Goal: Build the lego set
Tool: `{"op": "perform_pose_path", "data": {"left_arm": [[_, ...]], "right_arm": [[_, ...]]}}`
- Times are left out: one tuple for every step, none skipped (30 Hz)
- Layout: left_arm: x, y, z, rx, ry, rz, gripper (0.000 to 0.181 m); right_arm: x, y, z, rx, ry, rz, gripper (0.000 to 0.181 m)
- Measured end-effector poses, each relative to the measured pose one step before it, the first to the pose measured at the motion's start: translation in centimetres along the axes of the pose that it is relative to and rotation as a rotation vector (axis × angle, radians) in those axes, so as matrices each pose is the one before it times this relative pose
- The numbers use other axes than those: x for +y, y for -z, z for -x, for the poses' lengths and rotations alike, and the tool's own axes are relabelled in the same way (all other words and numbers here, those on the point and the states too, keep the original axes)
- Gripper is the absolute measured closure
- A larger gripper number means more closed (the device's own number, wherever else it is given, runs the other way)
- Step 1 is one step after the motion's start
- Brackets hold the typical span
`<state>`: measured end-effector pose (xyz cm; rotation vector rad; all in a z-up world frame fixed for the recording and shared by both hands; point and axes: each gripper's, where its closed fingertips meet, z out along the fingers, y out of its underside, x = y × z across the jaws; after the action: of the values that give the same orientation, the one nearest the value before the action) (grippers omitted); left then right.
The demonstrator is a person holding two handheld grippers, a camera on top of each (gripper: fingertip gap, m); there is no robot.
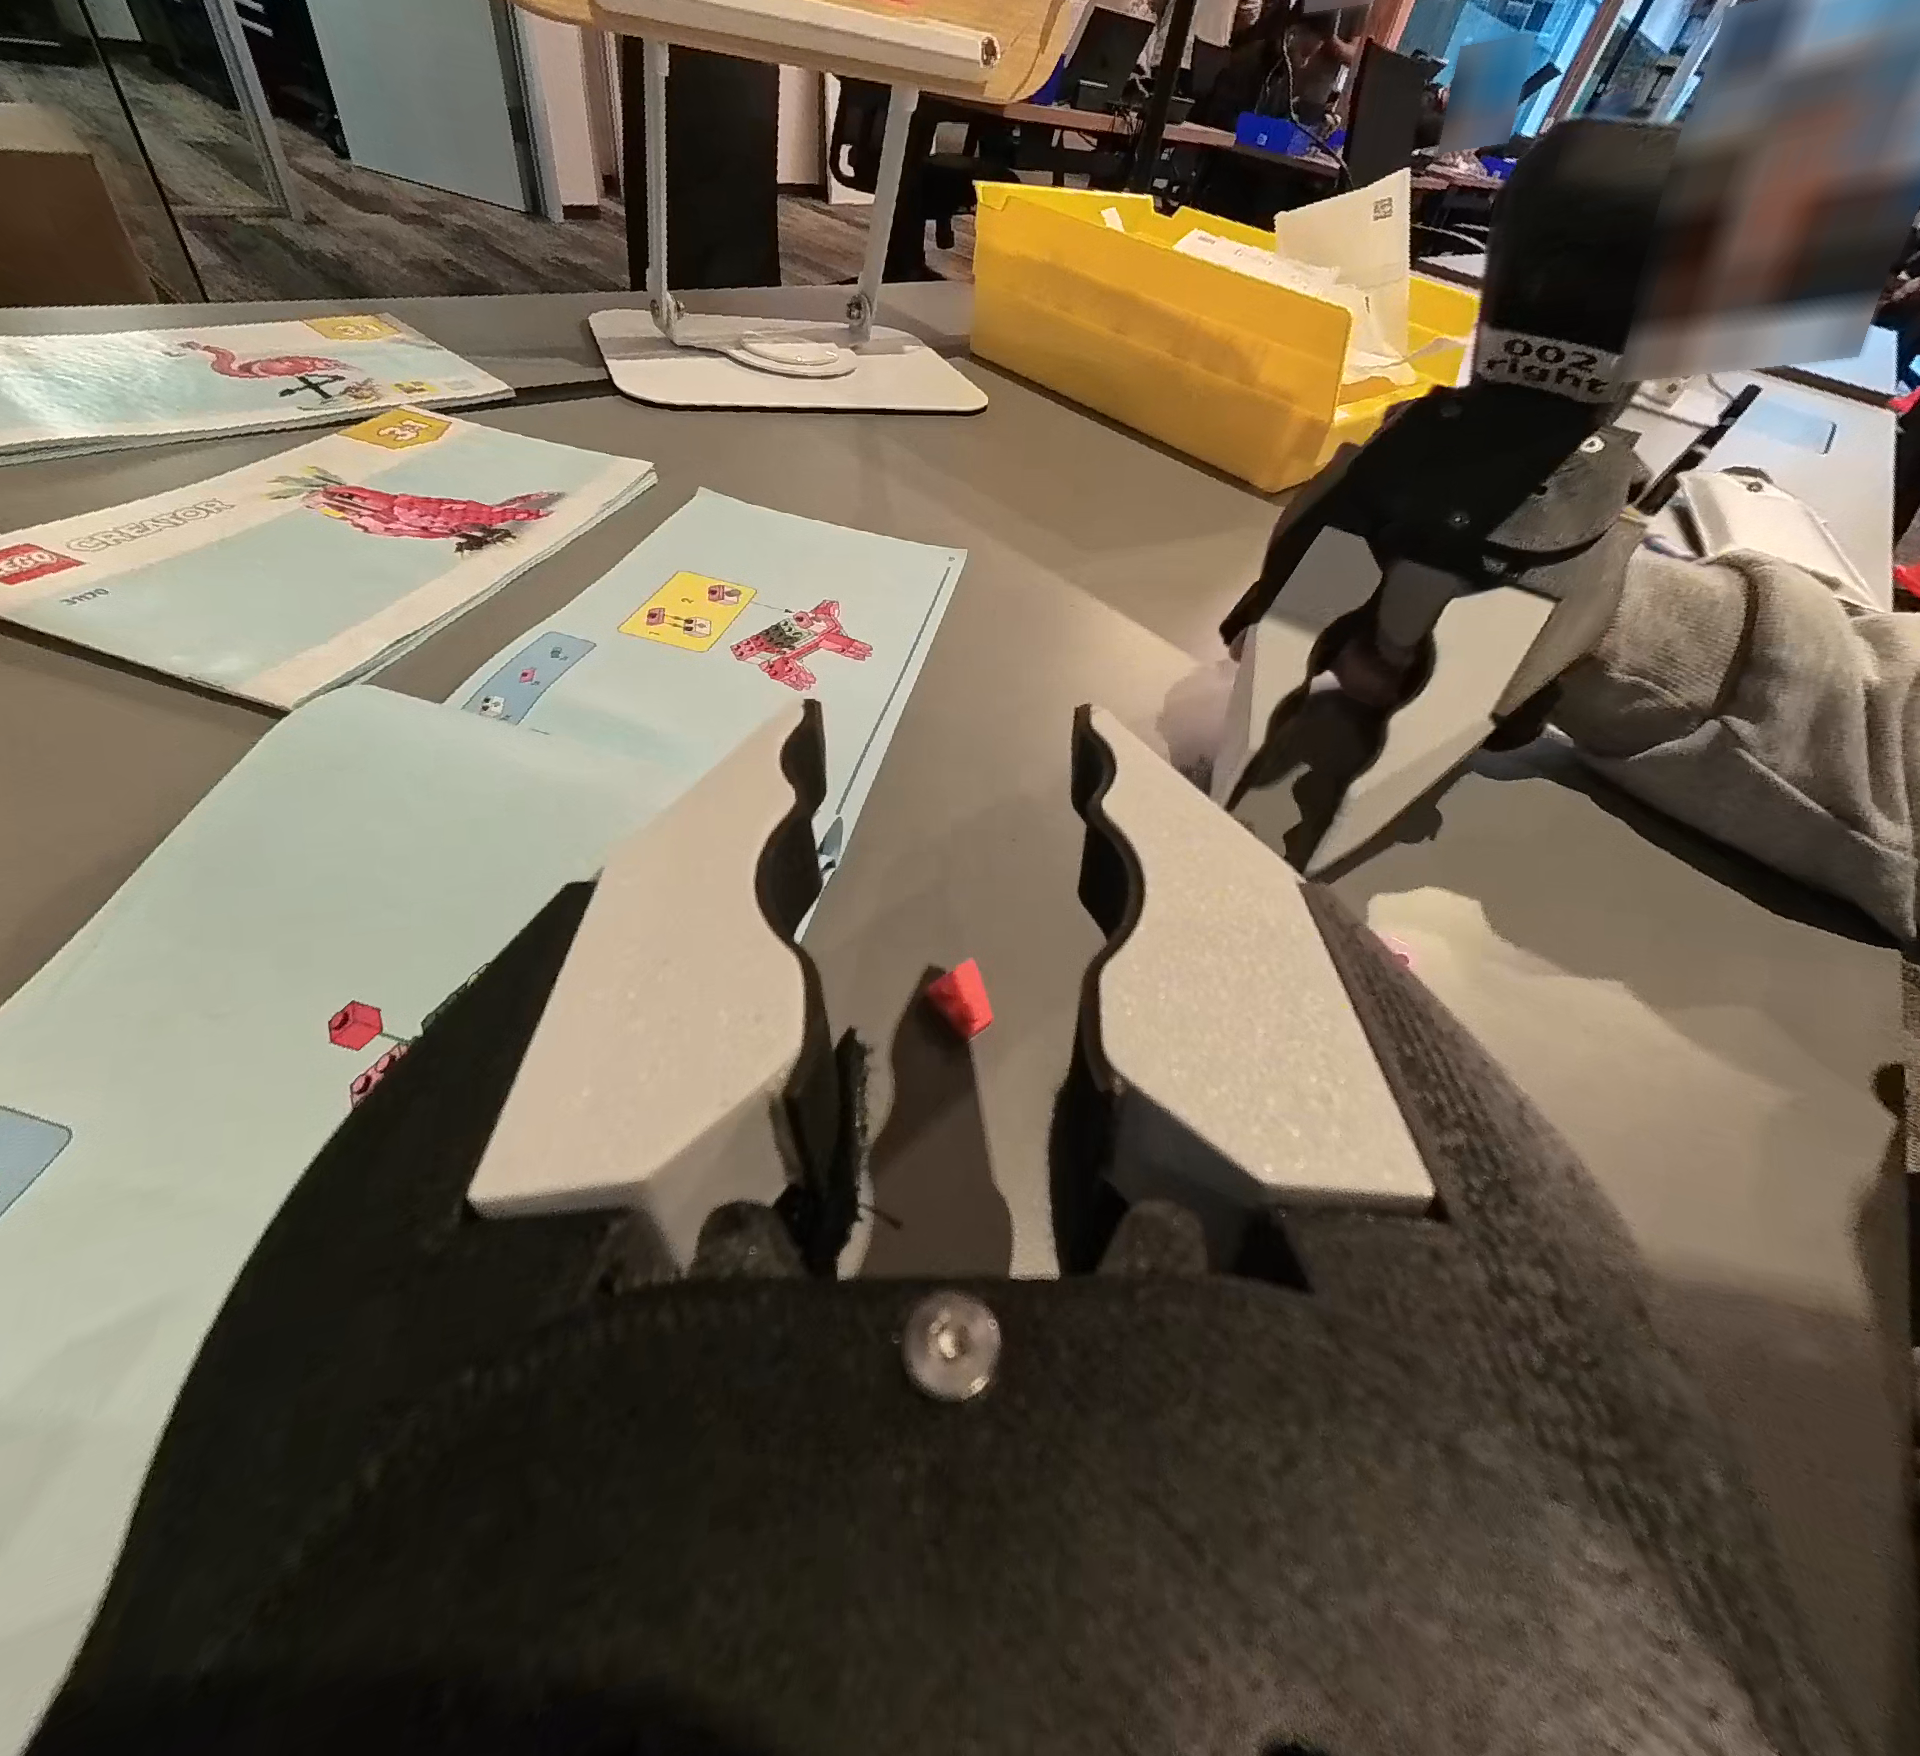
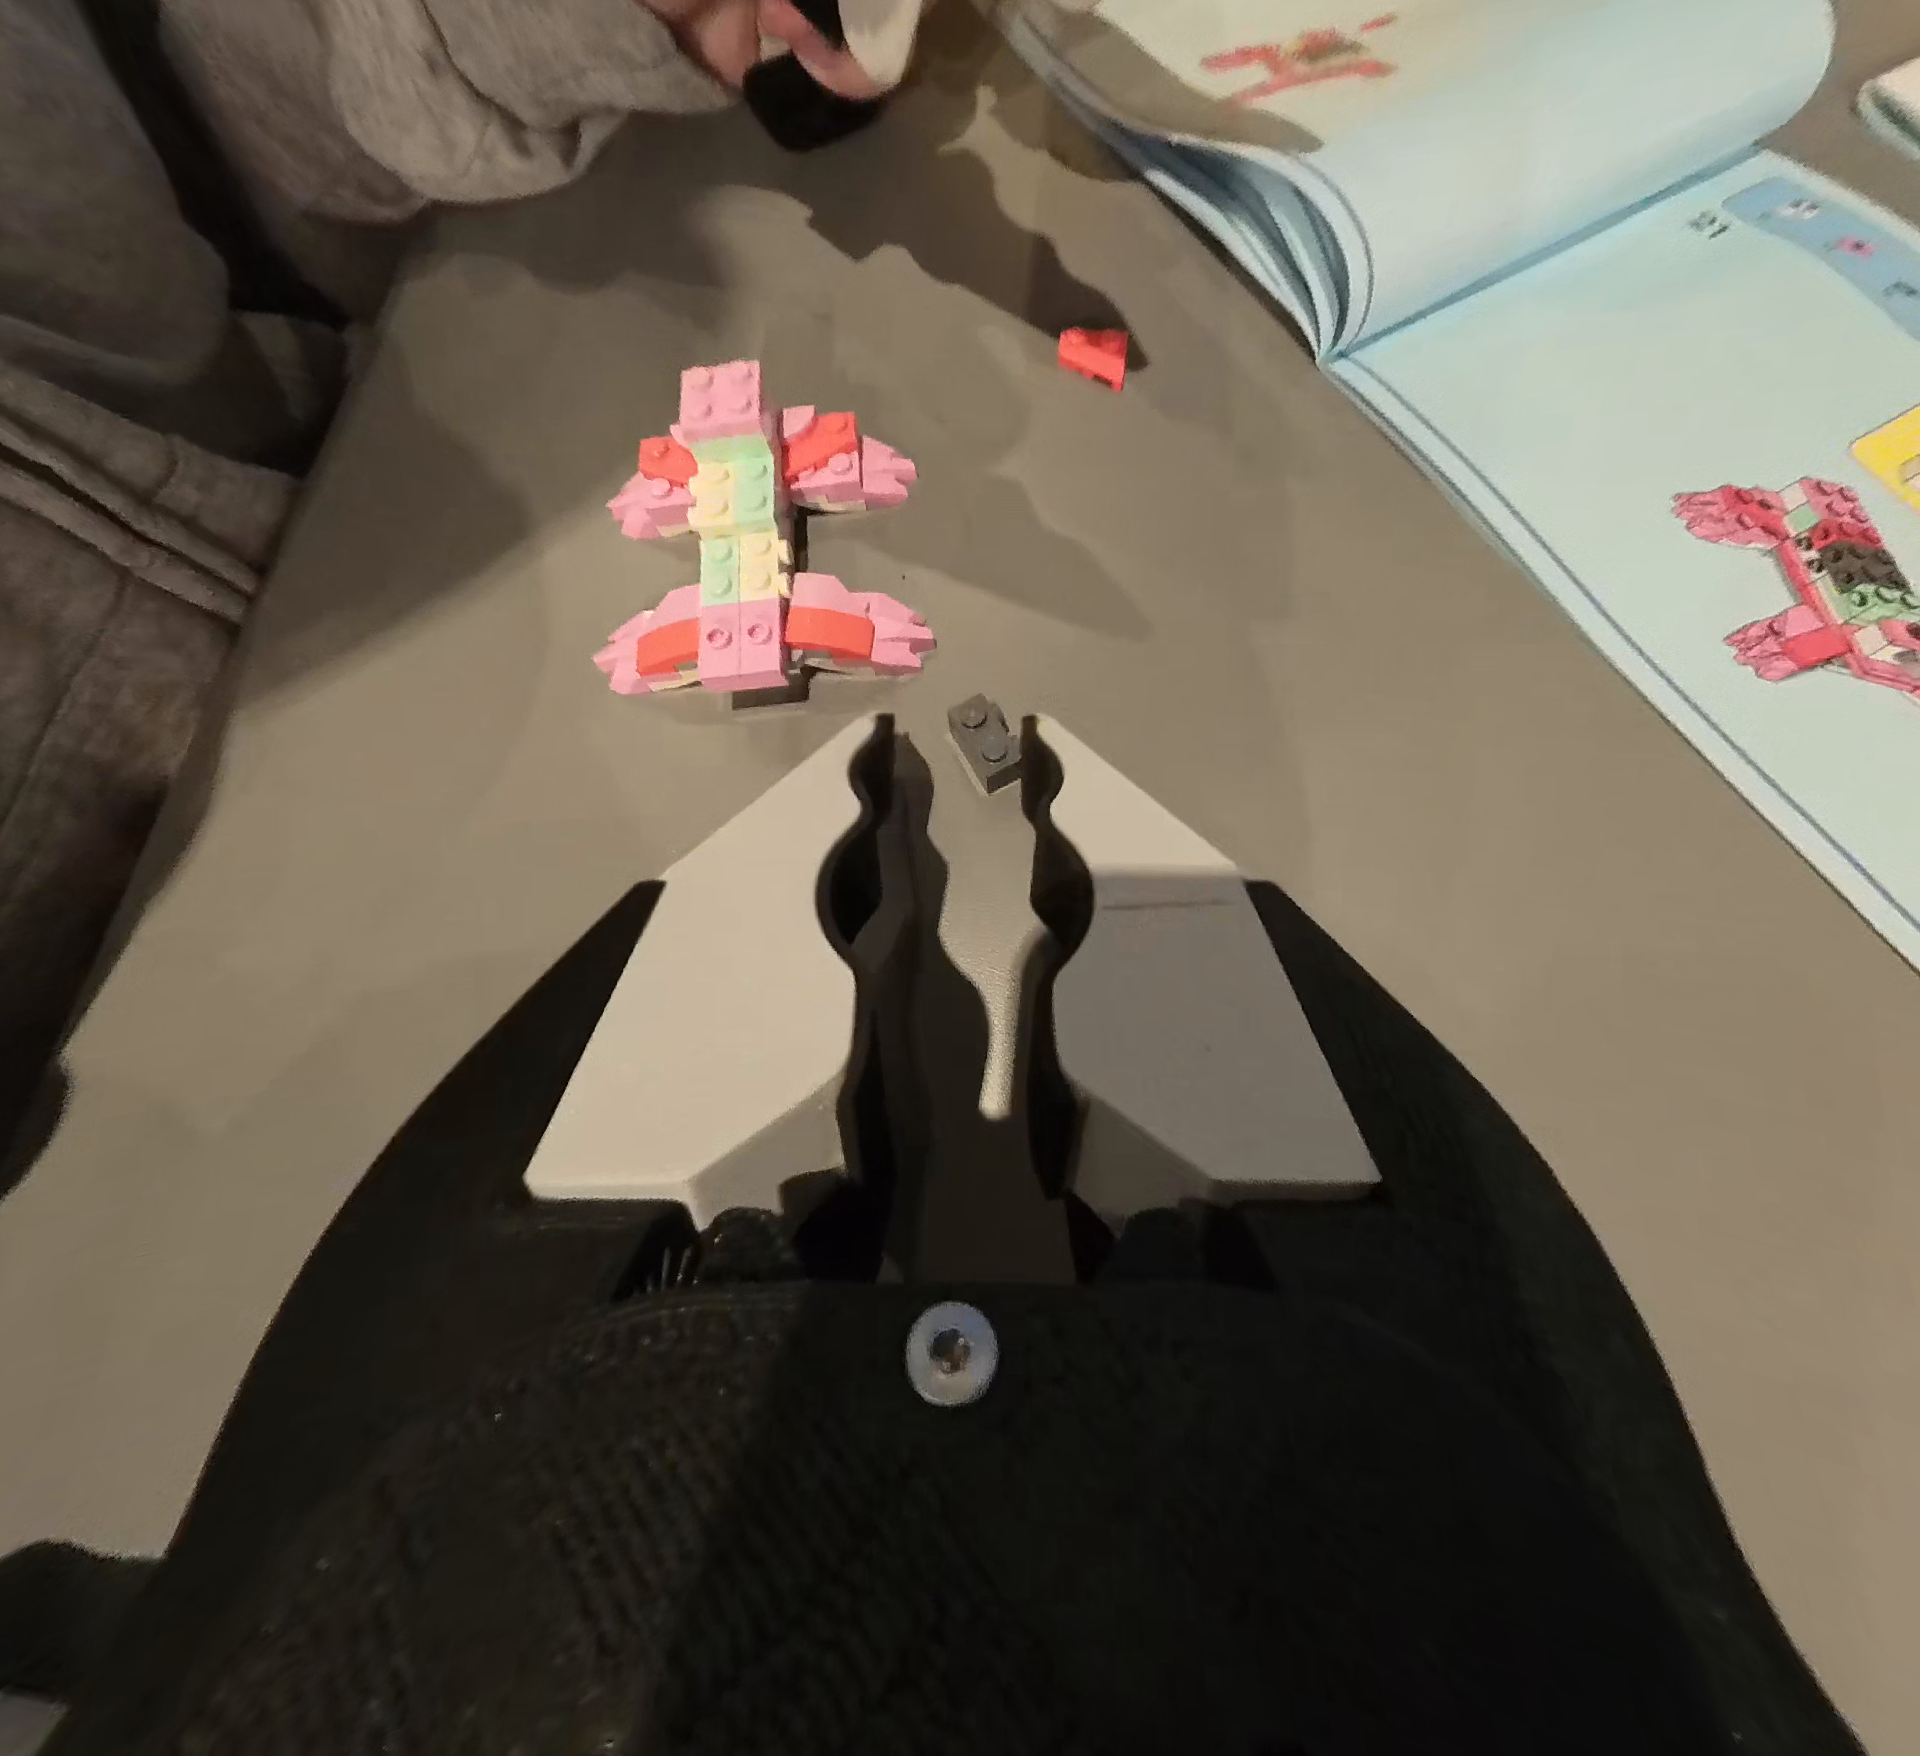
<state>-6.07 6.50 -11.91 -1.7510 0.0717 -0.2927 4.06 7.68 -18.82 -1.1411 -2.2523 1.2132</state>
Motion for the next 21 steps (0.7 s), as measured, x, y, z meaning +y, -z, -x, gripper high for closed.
{"op": "perform_pose_path", "data": {"left_arm": [[0.001, 0.011, 0.021, -0.0003, 0.0017, -0.0005, 0.135], [-0.018, 0.006, 0.033, -0.0003, 0.0026, -0.0009, 0.135], [-0.012, 0.013, 0.032, 0.0003, 0.0030, -0.0012, 0.135], [-0.011, 0.011, 0.012, 0.0010, 0.0031, -0.0012, 0.135], [-0.003, 0.015, 0.012, 0.0012, 0.0026, -0.0006, 0.135], [-0.005, -0.005, 0.000, 0.0007, 0.0017, -0.0001, 0.135], [-0.002, 0.002, 0.013, -0.0003, 0.0001, -0.0001, 0.135], [0.000, 0.002, -0.002, -0.0010, -0.0009, -0.0004, 0.135], [-0.010, 0.007, 0.006, -0.0009, -0.0009, -0.0002, 0.135], [0.003, -0.002, -0.004, -0.0001, -0.0005, 0.0001, 0.135], [0.003, 0.002, -0.005, 0.0001, 0.0004, 0.0002, 0.135], [-0.002, 0.005, 0.012, 0.0000, 0.0010, 0.0001, 0.135], [-0.008, 0.002, 0.009, 0.0002, 0.0010, -0.0004, 0.135], [0.002, 0.009, 0.011, 0.0001, 0.0010, -0.0005, 0.135], [-0.007, 0.000, -0.002, 0.0005, 0.0006, -0.0004, 0.135], [0.005, 0.002, -0.007, 0.0004, 0.0001, 0.0003, 0.135], [0.006, -0.008, 0.001, -0.0003, -0.0006, 0.0005, 0.135], [0.003, -0.001, -0.018, -0.0003, -0.0012, 0.0006, 0.135], [0.011, -0.009, -0.004, -0.0003, -0.0012, 0.0008, 0.135], [0.009, -0.007, 0.000, -0.0002, -0.0006, 0.0007, 0.135], [0.008, 0.001, -0.014, 0.0003, 0.0000, 0.0005, 0.135]], "right_arm": [[0.259, -0.180, -0.086, 0.0069, -0.0002, 0.0215, 0.163], [0.142, -0.101, 0.015, 0.0048, 0.0066, 0.0123, 0.169], [0.036, -0.027, 0.064, 0.0045, 0.0130, 0.0033, 0.173], [-0.037, 0.023, 0.006, 0.0110, 0.0146, -0.0020, 0.173], [-0.036, 0.062, -0.067, 0.0168, 0.0168, -0.0030, 0.173], [-0.004, 0.067, -0.153, 0.0253, 0.0242, -0.0011, 0.173], [0.041, 0.074, -0.273, 0.0366, 0.0353, 0.0029, 0.173], [0.090, 0.043, -0.326, 0.0439, 0.0451, 0.0075, 0.173], [0.108, 0.033, -0.333, 0.0461, 0.0509, 0.0124, 0.173], [0.083, 0.015, -0.318, 0.0448, 0.0544, 0.0146, 0.174], [0.046, -0.002, -0.253, 0.0397, 0.0548, 0.0142, 0.174], [0.057, -0.008, -0.251, 0.0374, 0.0526, 0.0161, 0.173], [0.080, -0.014, -0.267, 0.0369, 0.0524, 0.0184, 0.173], [0.055, 0.011, -0.212, 0.0329, 0.0513, 0.0166, 0.173], [0.010, 0.029, -0.228, 0.0326, 0.0454, 0.0127, 0.173], [-0.031, 0.083, -0.336, 0.0377, 0.0423, 0.0108, 0.173], [-0.121, 0.155, -0.502, 0.0473, 0.0426, 0.0063, 0.174], [-0.291, 0.227, -0.677, 0.0563, 0.0338, -0.0075, 0.173], [-0.469, 0.232, -0.809, 0.0553, -0.0023, -0.0260, 0.173], [-0.538, 0.155, -0.770, 0.0337, -0.0688, -0.0391, 0.173], [-0.607, 0.061, -0.446, -0.0124, -0.1428, -0.0479, 0.174]]}}
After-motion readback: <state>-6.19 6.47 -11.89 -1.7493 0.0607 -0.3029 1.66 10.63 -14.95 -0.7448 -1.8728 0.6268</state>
